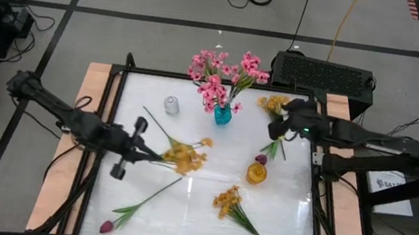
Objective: Sort flowers into vase by color
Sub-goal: Put the middle yellow flowers into the transparent vase
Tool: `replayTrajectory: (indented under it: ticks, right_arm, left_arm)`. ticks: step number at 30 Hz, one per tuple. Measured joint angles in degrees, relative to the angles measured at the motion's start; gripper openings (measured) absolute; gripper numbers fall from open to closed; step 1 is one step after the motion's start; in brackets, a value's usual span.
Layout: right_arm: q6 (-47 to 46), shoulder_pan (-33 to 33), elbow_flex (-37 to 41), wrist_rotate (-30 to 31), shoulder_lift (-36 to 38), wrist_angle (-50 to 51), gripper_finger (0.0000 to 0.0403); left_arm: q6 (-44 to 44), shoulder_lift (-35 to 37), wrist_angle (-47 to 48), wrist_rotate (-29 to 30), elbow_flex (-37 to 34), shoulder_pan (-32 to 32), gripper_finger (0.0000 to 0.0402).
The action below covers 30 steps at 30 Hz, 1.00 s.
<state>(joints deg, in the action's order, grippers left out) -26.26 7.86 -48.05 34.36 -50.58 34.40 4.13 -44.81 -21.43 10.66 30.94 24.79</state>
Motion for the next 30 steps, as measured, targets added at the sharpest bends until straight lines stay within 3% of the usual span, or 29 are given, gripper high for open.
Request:
replayTrajectory:
  ticks: [4,8,14,18,21,26,30]
  right_arm:
    - [4.2,-4.8,0.0,-1.5,1.9,-9.9,0.0203]
    - [11.1,-9.7,0.0,-3.5,0.2,-22.7,0.0203]
    - [22.8,-15.2,0.0,-12.3,-6.2,-48.0,0.0203]
    - [28.1,-18.2,-0.9,-14.7,-13.5,-63.3,0.0203]
    - [28.3,-19.1,-6.0,-14.9,-19.9,-64.0,0.0203]
    - [26.3,-19.3,-19.4,-15.4,-32.0,-50.5,0.0203]
    - [27.8,-19.1,-27.9,-20.1,-41.8,-47.7,0.0203]
  left_arm:
    - [8.7,0.9,-10.9,3.5,0.0,-0.4,0.0019]
    - [11.3,0.9,-20.1,4.1,0.0,-2.4,0.0019]
    - [11.3,-0.3,-26.3,0.3,0.0,-4.4,0.0019]
    - [11.4,-3.0,-33.3,0.1,0.0,-5.1,0.0019]
    - [11.4,-5.6,-37.1,0.1,0.0,-5.6,0.0019]
    - [11.4,-9.5,-41.2,0.3,0.0,-6.7,0.0019]
    - [11.3,-11.0,-42.4,0.5,0.0,-7.4,0.0019]
